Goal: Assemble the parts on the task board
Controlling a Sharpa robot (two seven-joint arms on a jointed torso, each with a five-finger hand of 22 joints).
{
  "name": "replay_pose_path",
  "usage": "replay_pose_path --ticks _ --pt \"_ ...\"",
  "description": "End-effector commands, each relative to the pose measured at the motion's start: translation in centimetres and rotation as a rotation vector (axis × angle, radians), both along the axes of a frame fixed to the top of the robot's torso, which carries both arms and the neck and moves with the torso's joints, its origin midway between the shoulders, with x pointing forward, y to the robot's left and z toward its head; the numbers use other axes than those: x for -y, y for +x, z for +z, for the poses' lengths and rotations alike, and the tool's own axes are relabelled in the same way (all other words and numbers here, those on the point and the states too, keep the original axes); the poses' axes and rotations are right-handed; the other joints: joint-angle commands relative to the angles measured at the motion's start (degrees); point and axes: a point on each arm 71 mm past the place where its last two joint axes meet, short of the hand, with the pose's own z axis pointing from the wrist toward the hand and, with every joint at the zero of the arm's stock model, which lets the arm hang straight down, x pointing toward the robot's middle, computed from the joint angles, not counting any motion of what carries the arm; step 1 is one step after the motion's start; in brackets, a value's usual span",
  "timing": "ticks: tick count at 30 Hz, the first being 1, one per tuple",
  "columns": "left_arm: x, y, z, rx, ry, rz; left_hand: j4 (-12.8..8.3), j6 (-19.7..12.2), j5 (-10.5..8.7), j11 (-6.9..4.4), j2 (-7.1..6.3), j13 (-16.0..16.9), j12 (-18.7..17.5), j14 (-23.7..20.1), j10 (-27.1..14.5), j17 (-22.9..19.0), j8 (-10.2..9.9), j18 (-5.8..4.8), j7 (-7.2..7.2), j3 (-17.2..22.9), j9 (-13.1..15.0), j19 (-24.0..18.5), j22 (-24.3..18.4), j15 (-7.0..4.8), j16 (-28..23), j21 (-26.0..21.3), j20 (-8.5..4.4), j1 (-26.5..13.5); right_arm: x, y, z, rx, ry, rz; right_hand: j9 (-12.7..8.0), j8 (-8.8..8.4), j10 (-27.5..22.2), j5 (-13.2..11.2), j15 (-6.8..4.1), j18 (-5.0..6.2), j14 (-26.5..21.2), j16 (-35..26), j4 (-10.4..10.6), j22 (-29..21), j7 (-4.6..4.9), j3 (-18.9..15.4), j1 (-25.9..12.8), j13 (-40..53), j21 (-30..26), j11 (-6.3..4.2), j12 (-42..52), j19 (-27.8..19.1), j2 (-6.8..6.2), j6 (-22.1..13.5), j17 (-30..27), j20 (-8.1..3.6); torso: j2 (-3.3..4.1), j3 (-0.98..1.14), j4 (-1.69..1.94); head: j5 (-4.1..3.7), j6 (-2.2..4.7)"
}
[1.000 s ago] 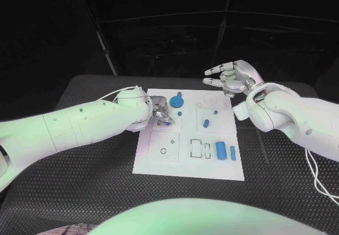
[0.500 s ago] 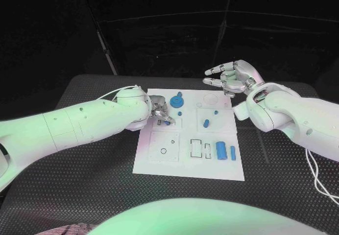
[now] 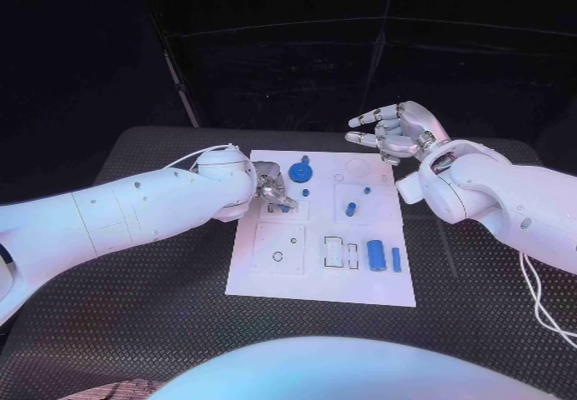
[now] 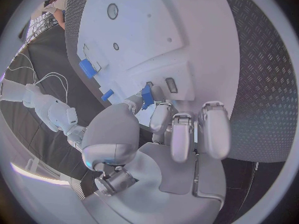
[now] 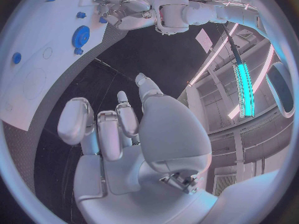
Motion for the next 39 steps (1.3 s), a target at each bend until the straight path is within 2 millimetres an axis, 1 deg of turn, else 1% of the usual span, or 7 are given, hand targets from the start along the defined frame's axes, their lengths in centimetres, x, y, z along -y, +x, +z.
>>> replay_pose_path --ticks 1,10,14,19,26,32,39 --pt "-0.64 -0.51 -1.33 -0.066 0.071 -0.002 0.15 0.08 0.02 0.05 -0.03 0.06 0.21 5.94 -0.15 15.09 -0.08 -1.03 0.31 -0.79 -0.11 0.32 5.79 -0.50 0.18 0.06 -0.20 -0.48 -0.11 -0.01 0.16 0.008 0.002 0.009 0.01 0.21 -0.16 -0.20 0.15 0.44 3.79 -0.22 -0.03 -0.06 -0.19 -0.41 -0.61 -0.07 -0.25 -0.24 0.14 -0.29 0.19 -0.19 5.05 -0.06 -0.01 0.00 0.00 0.04 -0.08" --pt "-0.63 -0.55 -1.36 -0.073 0.075 -0.007 0.36 0.09 0.02 0.05 -0.10 0.02 0.19 5.94 -0.17 15.09 -0.04 -1.02 0.30 -1.32 -0.12 0.30 5.77 -0.50 0.18 0.01 -0.20 -0.58 -0.11 0.01 0.14 0.007 0.002 0.009 0.01 0.21 -0.16 -0.20 0.15 0.44 3.79 -0.22 -0.03 -0.06 -0.19 -0.41 -0.61 -0.07 -0.25 -0.24 0.14 -0.29 0.19 -0.19 5.05 -0.06 -0.02 0.01 0.01 0.07 -0.09" --pt "-0.63 -0.56 -1.38 -0.075 0.077 -0.008 0.19 0.22 0.03 -0.03 0.43 0.04 0.22 5.94 -0.15 15.09 0.09 -1.03 0.16 -1.43 -0.10 0.33 5.82 -0.53 0.18 0.02 -0.21 0.17 -0.13 0.02 0.13 0.006 0.002 0.009 0.01 0.21 -0.16 -0.20 0.15 0.44 3.79 -0.22 -0.03 -0.06 -0.19 -0.41 -0.61 -0.07 -0.25 -0.24 0.14 -0.29 0.19 -0.19 5.05 -0.06 -0.02 0.01 0.00 0.08 -0.09" --pt "-0.56 -0.61 -1.40 -0.080 0.080 -0.014 -0.16 0.24 0.03 -0.11 0.78 0.02 0.22 5.94 -0.14 15.09 0.21 -1.02 0.07 -1.62 -0.09 0.32 5.83 -0.57 0.18 -0.02 -0.24 1.11 -0.14 0.03 0.11 0.005 0.001 0.010 0.01 0.21 -0.16 -0.20 0.15 0.44 3.79 -0.22 -0.03 -0.06 -0.19 -0.41 -0.61 -0.07 -0.25 -0.24 0.14 -0.29 0.19 -0.19 5.05 -0.06 -0.04 0.00 0.02 0.06 -0.09" --pt "-0.46 -0.69 -1.44 -0.089 0.085 -0.022 -0.41 0.30 0.03 -0.15 0.88 -0.06 0.18 5.94 -0.16 15.09 0.33 -1.04 0.01 -1.85 -0.06 0.35 5.89 -0.60 0.18 0.01 -0.26 1.72 -0.16 0.03 0.10 0.004 0.001 0.011 0.00 0.23 -0.16 -0.19 0.16 0.44 3.79 -0.22 0.03 -0.05 -0.19 -0.48 -0.71 -0.07 -0.25 -0.24 0.15 -0.28 0.21 -0.20 5.06 -0.06 -0.02 0.03 0.01 0.08 -0.09" --pt "-0.41 -0.69 -1.45 -0.090 0.086 -0.024 -0.69 0.35 0.03 -0.22 1.26 -0.11 0.16 5.94 -0.14 15.09 0.44 -1.03 -0.06 -1.97 -0.05 0.34 5.90 -0.63 0.18 -0.04 -0.28 2.53 -0.17 0.03 0.10 0.004 0.001 0.011 0.00 0.24 -0.15 -0.18 0.16 0.44 3.80 -0.21 0.07 -0.04 -0.19 -0.53 -0.78 -0.06 -0.25 -0.24 0.15 -0.28 0.22 -0.20 5.07 -0.07 -0.04 0.04 0.01 0.09 -0.09" --pt "-0.32 -0.62 -1.45 -0.089 0.075 -0.017 -0.46 0.33 0.02 -0.19 1.42 -0.22 0.09 5.94 -0.19 15.09 0.44 -0.99 0.00 -2.22 -0.07 0.26 5.79 -0.63 0.18 -0.19 -0.29 2.43 -0.17 0.02 0.11 0.004 0.001 0.011 0.00 0.24 -0.15 -0.18 0.16 0.44 3.80 -0.21 0.07 -0.04 -0.19 -0.53 -0.78 -0.06 -0.25 -0.24 0.15 -0.28 0.22 -0.20 5.07 -0.07 -0.01 0.06 -0.02 0.00 -0.09"
